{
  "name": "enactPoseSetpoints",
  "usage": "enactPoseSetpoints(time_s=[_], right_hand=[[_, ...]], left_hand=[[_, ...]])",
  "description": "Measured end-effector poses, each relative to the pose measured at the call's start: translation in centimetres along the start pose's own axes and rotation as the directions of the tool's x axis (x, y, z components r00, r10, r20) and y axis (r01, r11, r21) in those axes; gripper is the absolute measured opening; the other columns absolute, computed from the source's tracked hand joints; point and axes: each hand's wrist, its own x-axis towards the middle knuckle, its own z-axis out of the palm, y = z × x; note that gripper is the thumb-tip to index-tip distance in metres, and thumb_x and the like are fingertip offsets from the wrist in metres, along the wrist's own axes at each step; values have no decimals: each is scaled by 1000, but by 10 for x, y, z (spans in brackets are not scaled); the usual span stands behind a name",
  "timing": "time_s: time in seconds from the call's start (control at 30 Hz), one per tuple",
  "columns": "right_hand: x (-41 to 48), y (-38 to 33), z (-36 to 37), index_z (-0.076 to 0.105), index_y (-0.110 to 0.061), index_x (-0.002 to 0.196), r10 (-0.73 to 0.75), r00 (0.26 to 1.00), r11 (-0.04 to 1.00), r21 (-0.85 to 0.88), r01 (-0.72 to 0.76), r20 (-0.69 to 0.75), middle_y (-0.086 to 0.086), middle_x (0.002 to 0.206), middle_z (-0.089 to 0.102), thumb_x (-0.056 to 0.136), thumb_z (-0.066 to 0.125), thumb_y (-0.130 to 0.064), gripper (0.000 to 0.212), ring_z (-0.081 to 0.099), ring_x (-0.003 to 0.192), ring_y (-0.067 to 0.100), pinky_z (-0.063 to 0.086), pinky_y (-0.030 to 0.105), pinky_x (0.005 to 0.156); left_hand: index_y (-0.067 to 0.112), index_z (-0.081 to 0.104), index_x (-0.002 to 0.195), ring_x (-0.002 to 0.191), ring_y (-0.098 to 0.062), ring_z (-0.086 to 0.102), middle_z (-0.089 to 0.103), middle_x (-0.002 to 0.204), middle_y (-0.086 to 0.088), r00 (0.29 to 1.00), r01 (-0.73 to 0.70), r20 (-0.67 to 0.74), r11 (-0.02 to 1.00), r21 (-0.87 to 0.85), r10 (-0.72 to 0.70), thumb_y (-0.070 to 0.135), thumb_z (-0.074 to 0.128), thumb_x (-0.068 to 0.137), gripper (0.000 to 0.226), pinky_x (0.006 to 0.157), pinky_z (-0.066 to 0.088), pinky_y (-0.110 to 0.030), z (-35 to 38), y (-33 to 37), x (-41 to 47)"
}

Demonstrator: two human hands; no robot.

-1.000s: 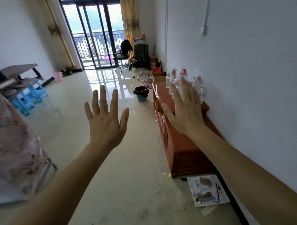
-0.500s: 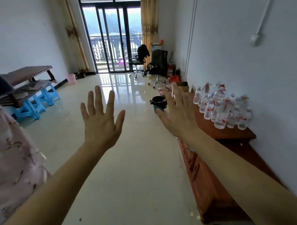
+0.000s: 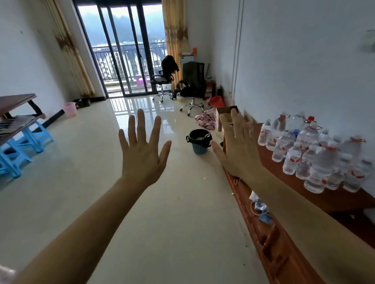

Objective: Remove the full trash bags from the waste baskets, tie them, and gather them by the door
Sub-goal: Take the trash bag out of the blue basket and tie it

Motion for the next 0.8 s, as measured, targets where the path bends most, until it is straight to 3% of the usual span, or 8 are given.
enactPoseSetpoints(time_s=[0.17,0.37,0.47,0.8], right_hand=[[138,3,87,6,-23,160,19,998,999,43,-21,60,13,168,0,101,33,-57,73,3,154,34,11,55,123],[268,-8,185,11,-20,160,-61,992,997,58,55,106,13,168,1,101,37,-54,73,5,154,33,13,57,122],[325,-2,239,11,-20,160,-93,989,995,45,89,112,13,168,0,101,38,-52,73,4,154,33,10,57,122],[553,28,406,7,-22,160,22,993,999,-41,-18,115,11,168,-2,101,35,-53,72,3,154,32,4,53,123]], left_hand=[[26,6,161,154,-36,-9,-11,168,-14,999,-31,9,998,54,31,63,9,99,72,119,10,-65,56,-63,118],[23,10,161,154,-38,-5,-5,168,-16,999,30,14,999,40,-30,60,15,100,71,118,14,-67,139,-142,228],[20,15,160,154,-40,0,0,168,-19,1000,-14,13,999,46,14,58,18,101,70,116,17,-68,196,-171,282],[20,14,161,154,-40,1,0,168,-19,988,-141,54,990,-8,142,57,17,102,70,117,18,-67,388,-259,532]])
